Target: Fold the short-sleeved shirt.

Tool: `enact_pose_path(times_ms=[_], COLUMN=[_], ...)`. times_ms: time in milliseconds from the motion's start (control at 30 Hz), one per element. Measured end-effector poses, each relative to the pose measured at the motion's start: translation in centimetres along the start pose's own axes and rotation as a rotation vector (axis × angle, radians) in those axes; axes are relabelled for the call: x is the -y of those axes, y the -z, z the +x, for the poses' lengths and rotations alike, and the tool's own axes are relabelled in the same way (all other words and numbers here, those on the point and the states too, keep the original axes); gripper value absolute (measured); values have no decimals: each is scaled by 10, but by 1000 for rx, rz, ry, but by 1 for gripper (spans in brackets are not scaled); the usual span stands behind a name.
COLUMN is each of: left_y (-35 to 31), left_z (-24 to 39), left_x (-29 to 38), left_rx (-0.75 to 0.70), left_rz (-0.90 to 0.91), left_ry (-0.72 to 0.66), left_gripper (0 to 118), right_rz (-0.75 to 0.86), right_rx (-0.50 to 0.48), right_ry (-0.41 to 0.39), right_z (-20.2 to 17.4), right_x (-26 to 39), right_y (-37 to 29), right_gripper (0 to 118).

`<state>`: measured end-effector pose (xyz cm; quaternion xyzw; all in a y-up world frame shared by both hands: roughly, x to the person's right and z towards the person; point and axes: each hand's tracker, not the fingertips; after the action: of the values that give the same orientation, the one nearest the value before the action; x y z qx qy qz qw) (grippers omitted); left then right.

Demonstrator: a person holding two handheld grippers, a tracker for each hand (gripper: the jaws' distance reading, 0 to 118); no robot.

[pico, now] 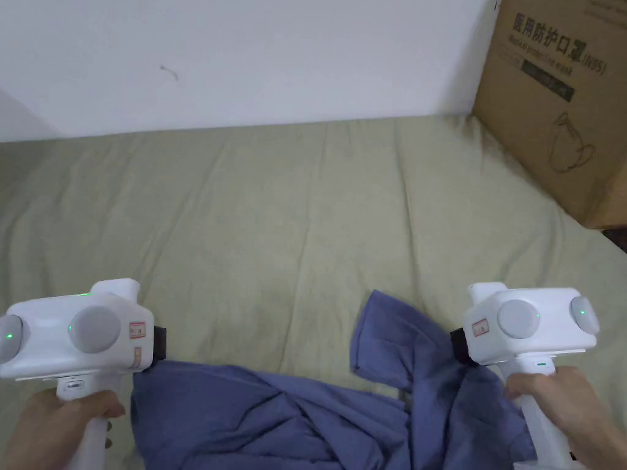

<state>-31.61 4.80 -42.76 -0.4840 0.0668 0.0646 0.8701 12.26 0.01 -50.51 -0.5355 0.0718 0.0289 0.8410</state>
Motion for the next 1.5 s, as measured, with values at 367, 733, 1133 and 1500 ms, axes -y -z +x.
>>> enact_pose_path(times_ms=[367, 733, 1133, 1500], left_y=[-127, -257, -332, -380], left_z=[-17, -16, -22, -48], left_x=[-55, -144, -275, -363], left_rx=[-85, -201, -315, -321], left_rz=[230, 511, 721, 962], left_ry=[35, 73, 24, -53], left_gripper=[0, 0, 0, 0], right_rz=[324, 570, 752, 905], right_rx=[1, -1, -102, -91], right_ry=[82, 150, 248, 245], right_z=[42, 82, 62, 28], right_x=[-79, -154, -274, -353], right_y=[-164, -309, -407, -480], right_gripper=[1, 1, 1, 1])
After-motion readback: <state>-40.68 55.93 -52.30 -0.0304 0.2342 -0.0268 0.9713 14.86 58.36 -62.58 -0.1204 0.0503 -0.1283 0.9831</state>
